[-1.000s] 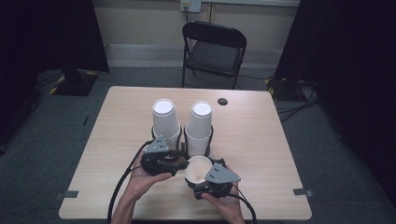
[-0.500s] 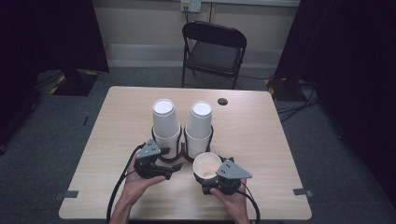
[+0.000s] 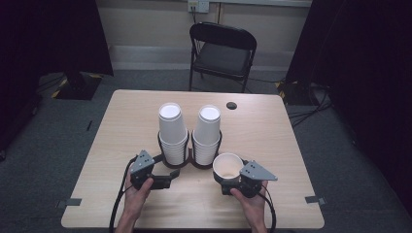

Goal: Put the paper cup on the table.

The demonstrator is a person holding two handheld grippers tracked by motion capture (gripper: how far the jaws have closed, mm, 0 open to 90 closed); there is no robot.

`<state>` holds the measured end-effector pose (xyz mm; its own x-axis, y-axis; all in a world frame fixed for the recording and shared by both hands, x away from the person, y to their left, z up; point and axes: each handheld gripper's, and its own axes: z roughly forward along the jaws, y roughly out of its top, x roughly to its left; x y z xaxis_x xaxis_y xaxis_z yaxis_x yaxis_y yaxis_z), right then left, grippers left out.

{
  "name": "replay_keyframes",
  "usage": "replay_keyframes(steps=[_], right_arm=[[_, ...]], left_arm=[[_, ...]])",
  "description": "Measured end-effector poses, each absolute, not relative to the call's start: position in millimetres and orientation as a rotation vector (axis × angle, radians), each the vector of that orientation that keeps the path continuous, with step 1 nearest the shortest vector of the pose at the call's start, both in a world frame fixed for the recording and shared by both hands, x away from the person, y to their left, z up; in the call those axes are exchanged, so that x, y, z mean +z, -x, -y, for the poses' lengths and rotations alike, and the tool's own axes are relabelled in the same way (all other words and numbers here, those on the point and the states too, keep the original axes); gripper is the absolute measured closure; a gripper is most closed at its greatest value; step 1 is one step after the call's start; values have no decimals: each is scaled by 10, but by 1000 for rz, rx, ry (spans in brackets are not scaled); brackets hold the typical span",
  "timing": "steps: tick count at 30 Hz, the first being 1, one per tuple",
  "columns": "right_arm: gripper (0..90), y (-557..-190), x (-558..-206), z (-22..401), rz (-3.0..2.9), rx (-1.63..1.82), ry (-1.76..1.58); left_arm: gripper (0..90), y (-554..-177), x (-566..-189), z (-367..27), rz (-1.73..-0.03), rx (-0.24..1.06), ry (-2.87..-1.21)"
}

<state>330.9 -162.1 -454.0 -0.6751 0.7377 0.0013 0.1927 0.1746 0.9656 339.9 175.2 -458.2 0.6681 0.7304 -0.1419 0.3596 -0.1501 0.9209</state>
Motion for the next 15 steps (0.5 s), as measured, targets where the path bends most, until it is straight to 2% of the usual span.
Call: replay_keyframes(steps=[4, 8, 15], right_arm=[[94, -3368, -4505, 1702, -1958, 1554, -905], [94, -3435, -4452, 1753, -1939, 1528, -920], [92, -3605, -4374, 1860, -1889, 1510, -966]], left_arm=[[156, -3376, -4689, -1805, -940, 432, -1741], [158, -3346, -4755, -1834, -933, 414, -1737], [158, -3264, -4823, -1830, -921, 485, -1699]])
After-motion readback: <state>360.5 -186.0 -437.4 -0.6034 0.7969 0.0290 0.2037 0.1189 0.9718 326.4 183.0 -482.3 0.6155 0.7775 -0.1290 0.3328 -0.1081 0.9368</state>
